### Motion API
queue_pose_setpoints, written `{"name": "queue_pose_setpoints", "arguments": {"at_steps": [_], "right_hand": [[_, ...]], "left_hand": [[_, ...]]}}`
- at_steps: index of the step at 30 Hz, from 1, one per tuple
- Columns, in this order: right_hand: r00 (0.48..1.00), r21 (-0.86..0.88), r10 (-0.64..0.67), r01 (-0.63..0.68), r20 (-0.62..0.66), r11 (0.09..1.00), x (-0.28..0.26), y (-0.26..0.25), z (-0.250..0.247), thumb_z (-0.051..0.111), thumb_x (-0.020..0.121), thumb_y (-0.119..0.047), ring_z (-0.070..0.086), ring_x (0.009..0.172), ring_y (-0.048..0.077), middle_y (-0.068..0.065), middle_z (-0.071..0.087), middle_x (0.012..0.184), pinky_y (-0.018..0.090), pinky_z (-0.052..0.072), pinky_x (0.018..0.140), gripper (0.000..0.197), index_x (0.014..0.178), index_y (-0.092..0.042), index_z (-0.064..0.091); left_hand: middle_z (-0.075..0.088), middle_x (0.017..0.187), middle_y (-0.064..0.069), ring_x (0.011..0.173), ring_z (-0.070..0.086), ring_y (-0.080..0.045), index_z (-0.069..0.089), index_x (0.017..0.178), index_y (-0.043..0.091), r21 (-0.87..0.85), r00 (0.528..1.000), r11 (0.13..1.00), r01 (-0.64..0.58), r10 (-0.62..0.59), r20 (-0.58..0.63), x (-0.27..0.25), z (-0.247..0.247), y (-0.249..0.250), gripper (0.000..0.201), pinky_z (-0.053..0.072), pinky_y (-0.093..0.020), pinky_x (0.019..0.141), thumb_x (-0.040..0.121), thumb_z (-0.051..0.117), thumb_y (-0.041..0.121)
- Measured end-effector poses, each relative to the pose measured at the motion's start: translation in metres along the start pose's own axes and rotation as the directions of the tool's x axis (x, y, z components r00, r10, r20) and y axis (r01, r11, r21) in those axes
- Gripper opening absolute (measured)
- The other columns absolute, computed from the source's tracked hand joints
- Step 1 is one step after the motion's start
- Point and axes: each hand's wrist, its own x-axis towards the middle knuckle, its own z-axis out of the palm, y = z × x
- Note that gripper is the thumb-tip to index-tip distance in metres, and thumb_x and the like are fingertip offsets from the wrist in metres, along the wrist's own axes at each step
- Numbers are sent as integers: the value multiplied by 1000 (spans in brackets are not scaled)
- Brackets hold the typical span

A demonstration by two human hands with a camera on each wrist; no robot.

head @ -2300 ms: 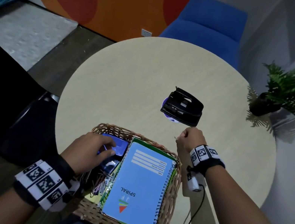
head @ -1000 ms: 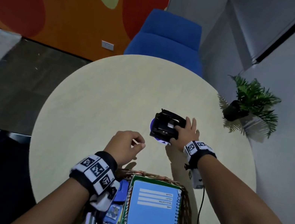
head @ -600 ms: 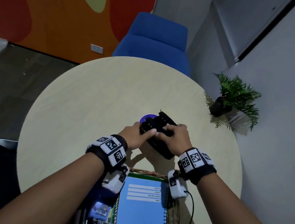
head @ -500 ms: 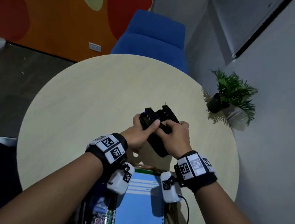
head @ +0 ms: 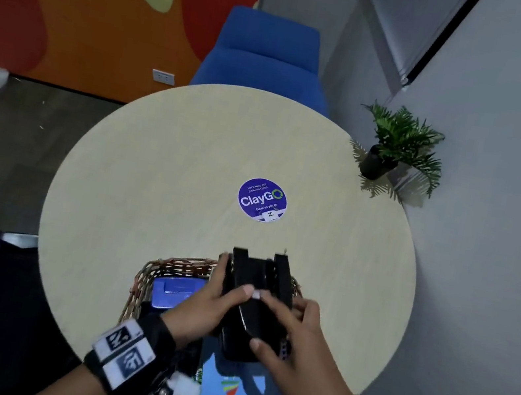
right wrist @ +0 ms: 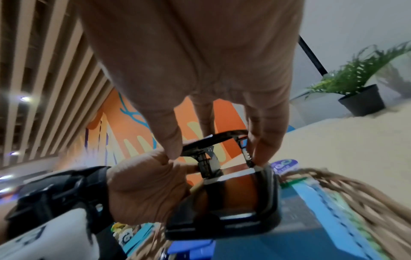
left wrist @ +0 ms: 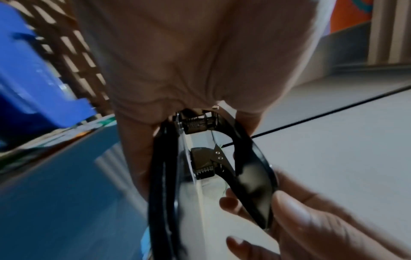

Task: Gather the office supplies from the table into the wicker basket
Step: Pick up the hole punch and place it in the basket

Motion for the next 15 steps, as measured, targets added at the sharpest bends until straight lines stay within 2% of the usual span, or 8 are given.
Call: {"name": "queue_pose_setpoints", "arguments": {"at_steps": [2, 4, 6, 8, 10, 12, 15], "right_hand": [[996, 2, 23, -23, 87, 1000, -11, 12, 6, 66, 83, -37, 41, 120, 4, -13, 25, 121, 10, 34, 105, 61, 117, -73, 30], [989, -8, 52, -52, 136, 999, -17, 24, 12, 69, 82, -38, 41, 119, 6, -13, 26, 120, 18, 38, 108, 61, 116, -73, 33], [988, -13, 68, -67, 136, 998, -20, 34, 18, 70, 81, -34, 41, 118, 9, -10, 27, 120, 23, 39, 109, 60, 117, -68, 36], [989, -41, 78, -73, 124, 996, -19, 42, 23, 69, 81, -29, 41, 117, 12, -7, 27, 120, 24, 38, 109, 60, 120, -61, 38], [989, -67, 99, -92, 114, 994, -17, 46, 29, 68, 83, -24, 40, 116, 13, -6, 28, 120, 25, 38, 108, 60, 122, -57, 39], [990, -65, 101, -95, 98, 993, -16, 47, 35, 66, 83, -21, 39, 117, 13, -6, 28, 119, 28, 39, 108, 60, 126, -54, 40], [990, -73, 110, -104, 88, 992, -12, 48, 38, 65, 86, -23, 40, 118, 13, -4, 28, 119, 27, 39, 108, 54, 132, -43, 45]], "left_hand": [[43, 147, 7, 129, 48, -10, -4, 148, 40, 48, 993, 993, 107, -109, 42, -9, -1, -19, 112, 37, -34, 112, 65, 67, 65], [24, 156, 6, 138, 36, -13, -20, 144, 40, 118, 977, 975, 188, -198, 84, -14, 0, -32, 130, 33, -33, 114, 54, 65, 79], [9, 160, 7, 144, 23, -15, -25, 142, 40, 179, 964, 960, 216, -239, 118, -15, 1, -35, 136, 27, -35, 118, 47, 61, 85], [5, 160, 5, 145, 19, -16, -25, 141, 41, 240, 971, 952, 191, -219, 96, -14, 4, -34, 123, 24, -36, 119, 58, 56, 82], [6, 161, -4, 147, 13, -20, -20, 141, 46, 377, 975, 904, 203, -224, 12, -12, 6, -31, 97, 19, -39, 120, 78, 48, 70], [15, 154, -14, 145, 19, -27, -13, 147, 39, 554, 971, 799, 233, -225, -83, -11, 7, -29, 79, 22, -35, 115, 91, 41, 55], [32, 143, -16, 137, 31, -28, 5, 151, 27, 687, 977, 696, 211, -141, -157, -11, 6, -24, 71, 30, -32, 110, 94, 43, 46]]}}
